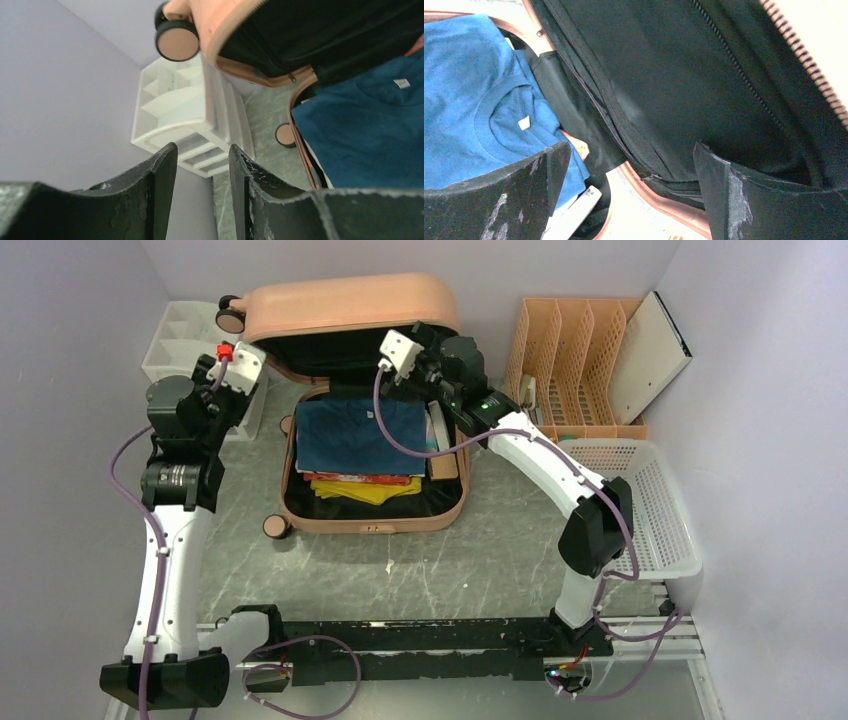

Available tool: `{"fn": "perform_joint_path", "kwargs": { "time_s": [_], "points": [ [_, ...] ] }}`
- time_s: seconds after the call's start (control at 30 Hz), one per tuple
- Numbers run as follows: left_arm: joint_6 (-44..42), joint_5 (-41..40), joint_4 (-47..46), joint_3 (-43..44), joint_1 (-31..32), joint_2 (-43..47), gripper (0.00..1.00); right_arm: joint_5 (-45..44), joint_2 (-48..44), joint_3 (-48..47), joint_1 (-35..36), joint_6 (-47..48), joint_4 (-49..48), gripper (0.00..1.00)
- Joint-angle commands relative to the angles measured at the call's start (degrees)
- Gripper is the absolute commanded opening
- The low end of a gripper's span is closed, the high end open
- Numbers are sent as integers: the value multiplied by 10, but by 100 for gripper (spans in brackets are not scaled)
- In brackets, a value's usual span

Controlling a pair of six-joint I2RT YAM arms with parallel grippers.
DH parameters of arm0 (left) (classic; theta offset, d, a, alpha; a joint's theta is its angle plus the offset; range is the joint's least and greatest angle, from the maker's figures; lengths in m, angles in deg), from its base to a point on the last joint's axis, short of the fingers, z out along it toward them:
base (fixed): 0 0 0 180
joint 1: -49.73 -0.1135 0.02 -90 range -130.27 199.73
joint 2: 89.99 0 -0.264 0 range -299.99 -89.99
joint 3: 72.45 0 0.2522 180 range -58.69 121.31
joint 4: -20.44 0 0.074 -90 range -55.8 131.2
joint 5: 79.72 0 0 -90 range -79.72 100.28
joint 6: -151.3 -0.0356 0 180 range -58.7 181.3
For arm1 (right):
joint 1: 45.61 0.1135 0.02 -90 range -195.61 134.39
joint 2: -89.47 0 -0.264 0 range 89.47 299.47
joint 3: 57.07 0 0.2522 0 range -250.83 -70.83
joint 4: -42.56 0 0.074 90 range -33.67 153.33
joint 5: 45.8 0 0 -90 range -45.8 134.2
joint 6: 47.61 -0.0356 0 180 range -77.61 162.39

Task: Open, take out, and arrange the luggage
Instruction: Open the luggage at the center of the board.

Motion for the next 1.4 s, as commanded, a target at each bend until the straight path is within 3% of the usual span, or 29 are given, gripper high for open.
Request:
{"fn": "perform_joint_path", "kwargs": {
  "time_s": [0.0,0.27,0.43,0.57,0.7,0.9,1.1,1.27,1.37],
  "points": [
    [10,28,-15,-31,-2,22,48,-24,1,-33,-8,-5,-40,100],
    [21,73,-26,-19,-2,0,53,-22,-12,-22,-8,-7,-36,100],
    [30,134,-44,46,-1,-40,80,-19,-25,-9,-8,-7,-35,100],
    [23,176,-24,117,8,-97,90,-20,-29,-5,-10,-6,-31,100],
    [-12,123,-10,163,56,-152,90,-16,-30,-5,-15,-12,-29,100],
    [-96,46,-26,149,128,-182,90,-10,-36,-2,-23,-19,-29,100],
    [-123,-57,-124,94,166,-189,81,-6,-53,19,-26,-27,-29,100],
    [-135,-100,-164,96,180,-213,43,-2,-76,48,-26,-34,-29,100],
    [-136,-105,-170,96,186,-221,29,-2,-94,62,-26,-40,-12,100]
  ]
}}
